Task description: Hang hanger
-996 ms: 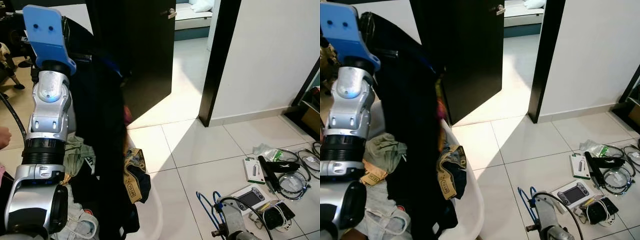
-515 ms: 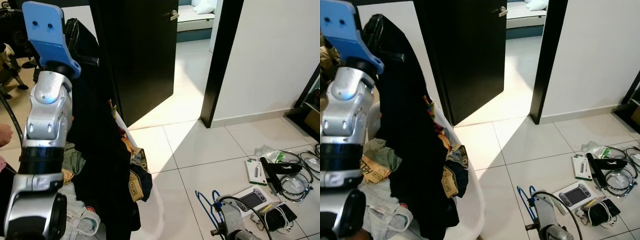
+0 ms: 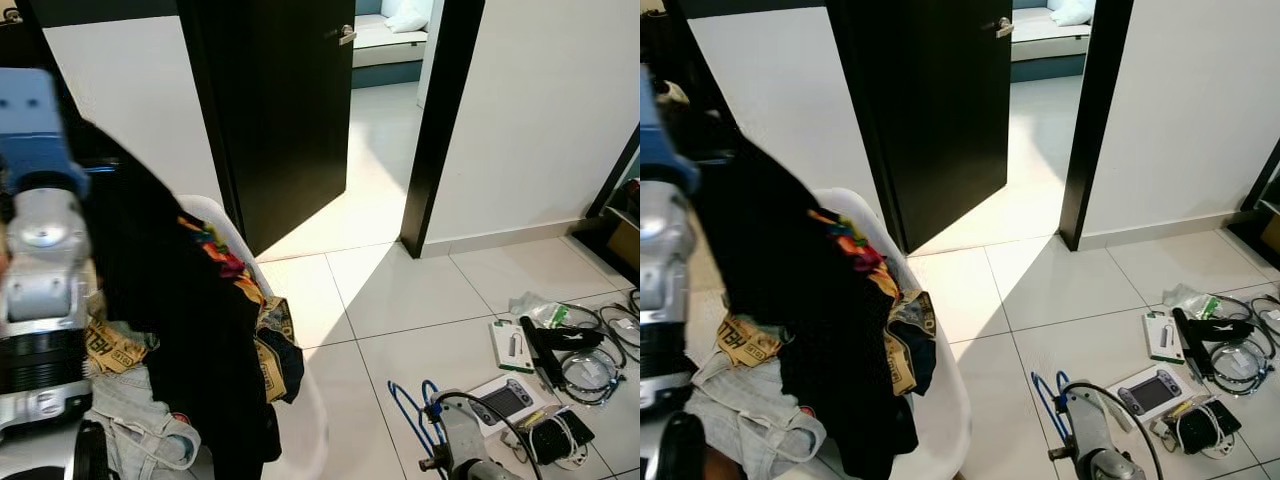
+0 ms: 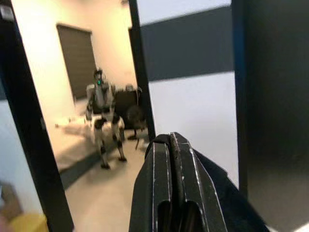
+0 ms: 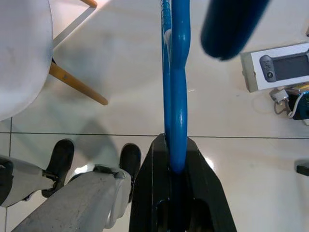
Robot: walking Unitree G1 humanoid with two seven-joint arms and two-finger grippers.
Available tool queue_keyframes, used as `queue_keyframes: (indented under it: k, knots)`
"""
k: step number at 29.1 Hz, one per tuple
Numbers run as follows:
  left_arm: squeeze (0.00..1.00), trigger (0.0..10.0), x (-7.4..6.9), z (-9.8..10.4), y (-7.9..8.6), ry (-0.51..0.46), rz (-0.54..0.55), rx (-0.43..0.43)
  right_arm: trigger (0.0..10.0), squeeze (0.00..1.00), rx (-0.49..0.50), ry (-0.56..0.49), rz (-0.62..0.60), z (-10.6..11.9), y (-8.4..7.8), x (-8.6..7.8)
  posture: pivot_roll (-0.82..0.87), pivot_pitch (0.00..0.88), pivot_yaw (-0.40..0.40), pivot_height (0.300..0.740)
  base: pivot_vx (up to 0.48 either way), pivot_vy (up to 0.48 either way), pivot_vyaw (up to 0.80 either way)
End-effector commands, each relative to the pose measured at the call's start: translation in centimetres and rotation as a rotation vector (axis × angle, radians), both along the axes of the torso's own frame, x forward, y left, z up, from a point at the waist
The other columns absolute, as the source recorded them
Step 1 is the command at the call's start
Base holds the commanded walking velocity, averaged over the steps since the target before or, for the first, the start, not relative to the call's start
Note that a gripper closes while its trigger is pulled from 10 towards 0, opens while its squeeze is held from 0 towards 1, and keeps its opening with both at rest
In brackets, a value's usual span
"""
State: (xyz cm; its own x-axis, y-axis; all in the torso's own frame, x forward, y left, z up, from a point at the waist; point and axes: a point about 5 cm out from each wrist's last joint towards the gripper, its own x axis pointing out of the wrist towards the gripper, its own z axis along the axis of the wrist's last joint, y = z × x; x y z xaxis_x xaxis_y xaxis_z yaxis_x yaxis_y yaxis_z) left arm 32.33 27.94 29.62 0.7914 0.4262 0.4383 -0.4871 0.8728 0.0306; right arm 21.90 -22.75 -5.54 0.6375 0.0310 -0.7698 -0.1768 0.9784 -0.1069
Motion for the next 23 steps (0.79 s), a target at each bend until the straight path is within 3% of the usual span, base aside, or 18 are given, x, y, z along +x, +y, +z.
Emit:
queue_keyframes:
  k: [1,2,4,10,16,19,21,23]
  knots:
    - [0.0,0.0,0.4,-1.6,-2.1,0.079,-0.156,-0.027,10.0,0.0,0.013,0.006,0.001,-0.1,0.2,0.0,0.0,0.019,0.034,0.74,0.0,0.0,0.0]
    - [0.0,0.0,0.4,-1.6,-2.1,0.079,-0.156,-0.027,10.0,0.0,0.013,0.006,0.001,-0.1,0.2,0.0,0.0,0.019,0.034,0.74,0.0,0.0,0.0]
    - [0.0,0.0,0.5,-2.3,-4.0,0.108,-0.252,-0.035,10.0,0.0,0.014,0.009,0.002,-0.1,0.2,0.0,0.0,0.019,0.034,0.74,0.0,0.0,0.0]
    - [0.0,0.0,0.4,-2.6,-6.7,0.094,-0.398,-0.036,10.0,0.0,0.016,0.013,0.005,-0.1,0.3,-0.1,0.0,0.013,0.036,0.74,0.0,0.0,0.0]
    - [0.0,0.0,0.4,-2.3,-7.7,0.091,-0.469,-0.006,10.0,0.0,0.017,0.014,0.006,-0.1,0.4,0.0,0.0,0.01,0.037,0.74,0.0,0.0,0.0]
    - [0.0,0.0,0.3,-3.2,-8.3,0.181,-0.549,0.033,10.0,0.0,0.02,0.018,0.011,-0.1,0.5,0.0,0.01,0.01,0.041,0.74,0.0,0.0,0.0]
    - [0.0,0.0,0.1,-4.4,-9.5,0.274,-0.629,0.105,10.0,0.0,0.022,0.02,0.012,-0.1,0.5,0.0,0.01,0.01,0.041,0.74,0.0,0.0,0.0]
    - [0.0,0.0,-0.1,-4.6,-9.9,0.294,-0.639,0.126,10.0,0.0,0.023,0.021,0.013,-0.2,0.5,0.0,0.01,0.01,0.04,0.74,0.0,0.0,0.0]
